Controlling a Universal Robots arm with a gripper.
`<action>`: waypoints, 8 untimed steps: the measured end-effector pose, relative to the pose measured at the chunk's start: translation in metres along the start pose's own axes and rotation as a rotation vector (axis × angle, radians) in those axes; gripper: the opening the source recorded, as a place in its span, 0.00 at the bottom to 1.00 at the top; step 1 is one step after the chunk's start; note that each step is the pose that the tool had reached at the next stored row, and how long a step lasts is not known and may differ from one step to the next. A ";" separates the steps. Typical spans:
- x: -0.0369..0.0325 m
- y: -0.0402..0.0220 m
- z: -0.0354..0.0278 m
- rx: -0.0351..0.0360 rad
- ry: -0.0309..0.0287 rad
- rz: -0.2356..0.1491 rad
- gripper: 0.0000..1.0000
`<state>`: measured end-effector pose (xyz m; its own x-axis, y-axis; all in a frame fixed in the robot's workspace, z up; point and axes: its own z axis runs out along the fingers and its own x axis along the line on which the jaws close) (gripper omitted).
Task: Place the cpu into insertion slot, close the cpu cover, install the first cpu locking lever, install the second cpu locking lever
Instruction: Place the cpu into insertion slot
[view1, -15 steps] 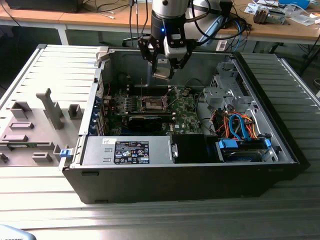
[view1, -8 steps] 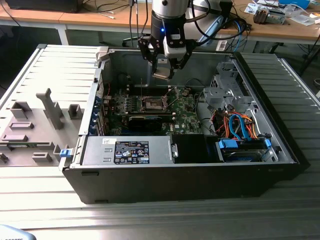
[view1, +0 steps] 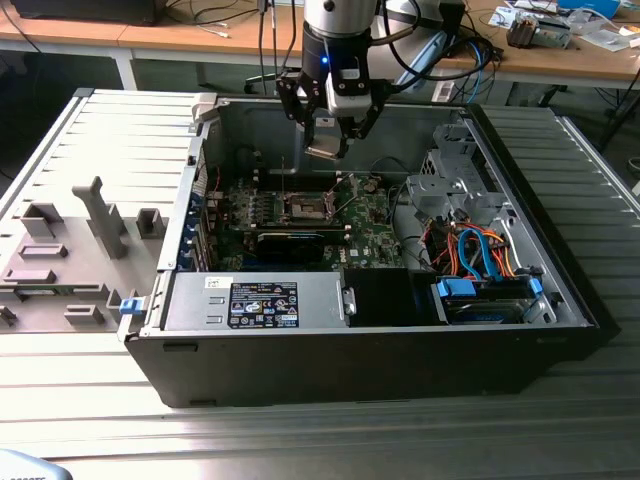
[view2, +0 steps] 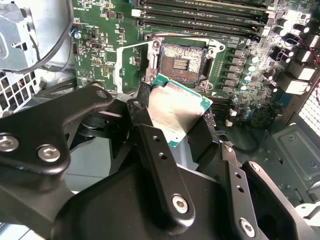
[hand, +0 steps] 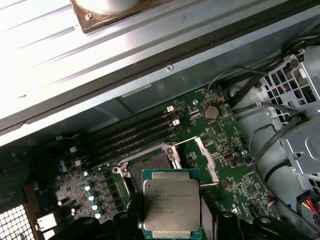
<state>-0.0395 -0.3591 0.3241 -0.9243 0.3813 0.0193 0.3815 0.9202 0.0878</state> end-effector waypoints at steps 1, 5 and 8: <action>0.0000 0.0000 0.0000 -0.0001 -0.0002 0.002 0.55; 0.0000 0.0000 0.0001 -0.0001 -0.0006 0.006 0.55; 0.0000 0.0000 0.0002 -0.0002 -0.0009 0.010 0.55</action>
<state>-0.0395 -0.3591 0.3239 -0.9205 0.3903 0.0193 0.3904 0.9165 0.0878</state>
